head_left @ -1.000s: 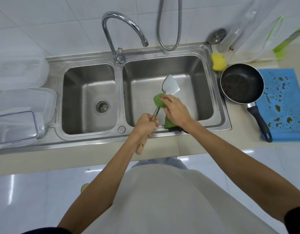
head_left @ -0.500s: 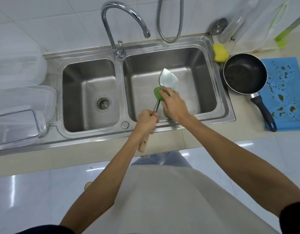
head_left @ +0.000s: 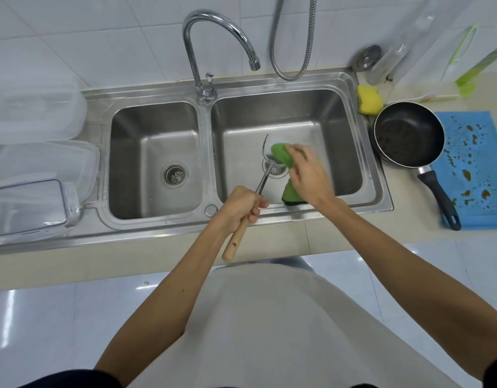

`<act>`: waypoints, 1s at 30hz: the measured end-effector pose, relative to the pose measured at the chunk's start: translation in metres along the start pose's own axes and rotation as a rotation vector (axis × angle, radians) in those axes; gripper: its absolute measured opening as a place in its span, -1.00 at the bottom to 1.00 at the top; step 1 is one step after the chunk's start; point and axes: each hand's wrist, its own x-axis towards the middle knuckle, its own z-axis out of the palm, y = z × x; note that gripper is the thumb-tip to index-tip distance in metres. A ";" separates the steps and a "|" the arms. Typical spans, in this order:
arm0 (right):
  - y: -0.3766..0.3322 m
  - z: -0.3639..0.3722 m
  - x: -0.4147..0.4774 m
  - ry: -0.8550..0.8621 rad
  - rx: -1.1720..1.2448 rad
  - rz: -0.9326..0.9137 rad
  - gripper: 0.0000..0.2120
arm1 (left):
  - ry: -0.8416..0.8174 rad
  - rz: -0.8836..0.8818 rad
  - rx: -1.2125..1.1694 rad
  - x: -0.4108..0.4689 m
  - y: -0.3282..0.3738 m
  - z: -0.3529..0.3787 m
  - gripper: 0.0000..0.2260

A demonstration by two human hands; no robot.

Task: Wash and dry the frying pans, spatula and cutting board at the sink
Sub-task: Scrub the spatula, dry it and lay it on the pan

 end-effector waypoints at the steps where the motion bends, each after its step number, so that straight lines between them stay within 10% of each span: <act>1: 0.003 -0.006 0.007 0.052 0.011 0.045 -0.49 | 0.008 -0.012 0.012 0.000 0.001 0.000 -0.88; 6: 0.007 -0.022 0.031 0.200 -0.140 0.038 -0.51 | 0.021 0.049 0.155 0.000 -0.004 0.006 -0.84; 17: 0.017 0.015 0.006 -0.186 -0.363 -0.025 -0.47 | 0.055 0.209 0.504 0.002 -0.014 0.013 -0.72; 30: 0.019 -0.007 0.039 -0.244 -0.389 0.022 -0.53 | 0.034 0.277 0.725 0.007 0.014 0.009 -0.72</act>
